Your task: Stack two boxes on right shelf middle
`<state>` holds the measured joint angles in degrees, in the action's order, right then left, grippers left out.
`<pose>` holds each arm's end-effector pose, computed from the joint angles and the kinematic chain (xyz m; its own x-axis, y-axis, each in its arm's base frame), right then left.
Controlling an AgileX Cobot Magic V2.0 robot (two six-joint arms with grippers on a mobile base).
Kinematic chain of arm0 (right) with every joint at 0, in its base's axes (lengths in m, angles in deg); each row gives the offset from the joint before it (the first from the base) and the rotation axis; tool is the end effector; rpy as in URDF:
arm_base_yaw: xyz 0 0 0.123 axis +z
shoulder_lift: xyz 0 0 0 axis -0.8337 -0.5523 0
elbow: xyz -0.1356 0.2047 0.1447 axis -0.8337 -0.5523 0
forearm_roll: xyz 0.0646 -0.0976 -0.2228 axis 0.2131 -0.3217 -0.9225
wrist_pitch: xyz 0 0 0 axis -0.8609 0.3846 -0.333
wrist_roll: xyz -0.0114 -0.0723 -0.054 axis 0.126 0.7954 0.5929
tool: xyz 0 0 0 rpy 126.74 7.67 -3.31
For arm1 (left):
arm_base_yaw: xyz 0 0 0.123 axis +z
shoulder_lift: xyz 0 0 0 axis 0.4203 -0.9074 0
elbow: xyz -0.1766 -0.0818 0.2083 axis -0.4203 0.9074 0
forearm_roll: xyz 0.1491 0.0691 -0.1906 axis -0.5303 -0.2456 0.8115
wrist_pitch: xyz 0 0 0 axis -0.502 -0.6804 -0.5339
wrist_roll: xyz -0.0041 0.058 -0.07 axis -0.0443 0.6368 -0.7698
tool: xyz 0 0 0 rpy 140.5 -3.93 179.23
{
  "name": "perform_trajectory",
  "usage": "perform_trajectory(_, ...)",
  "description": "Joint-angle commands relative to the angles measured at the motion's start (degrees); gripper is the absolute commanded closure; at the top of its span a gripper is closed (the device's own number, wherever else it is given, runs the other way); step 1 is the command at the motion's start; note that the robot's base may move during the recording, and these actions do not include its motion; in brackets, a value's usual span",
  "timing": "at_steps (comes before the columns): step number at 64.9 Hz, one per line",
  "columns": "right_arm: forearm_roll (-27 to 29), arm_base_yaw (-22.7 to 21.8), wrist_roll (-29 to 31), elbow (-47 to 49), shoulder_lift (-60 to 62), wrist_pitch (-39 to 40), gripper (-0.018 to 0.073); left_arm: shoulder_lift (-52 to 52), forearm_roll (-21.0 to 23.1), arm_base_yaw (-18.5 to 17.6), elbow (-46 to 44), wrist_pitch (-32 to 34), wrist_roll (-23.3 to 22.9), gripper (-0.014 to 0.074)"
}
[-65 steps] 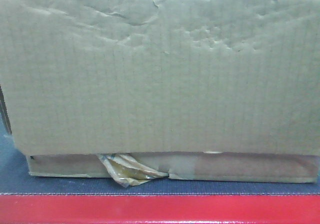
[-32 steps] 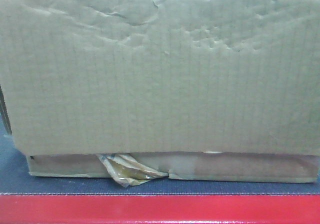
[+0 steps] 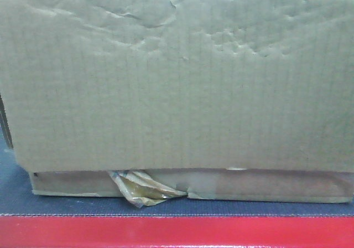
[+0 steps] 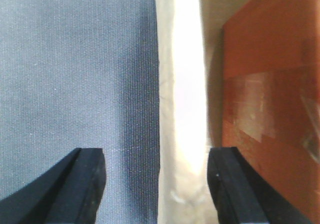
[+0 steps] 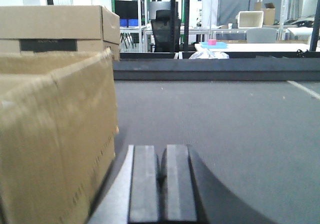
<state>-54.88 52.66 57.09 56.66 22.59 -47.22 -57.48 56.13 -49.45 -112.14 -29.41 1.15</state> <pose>0.0491 -0.0022 0.2417 0.0706 0.0593 -0.9957 0.0504 0.9967 0.0630 0.3271 -0.1335 0.3388 -0.9242 0.0072 -0.3820 0.0056 1.0000 0.0053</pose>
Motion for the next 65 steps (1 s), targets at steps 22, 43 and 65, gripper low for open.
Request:
perform_trajectory(22,0.54,0.03,-0.11,34.47,-26.84,-37.04,0.0721,0.82,0.26,0.25,-0.13,0.20,0.26,0.0246)
perform_trajectory(43,2.88,0.03,-0.11,41.46,-44.53,-48.62,0.0721,0.82,0.49,0.25,-0.13,0.20,0.25,0.0246)
perform_trajectory(65,1.19,1.45,-8.19,56.01,-62.26,-57.41,0.0711,0.82,0.49,0.25,-0.13,0.20,0.25,0.0246)
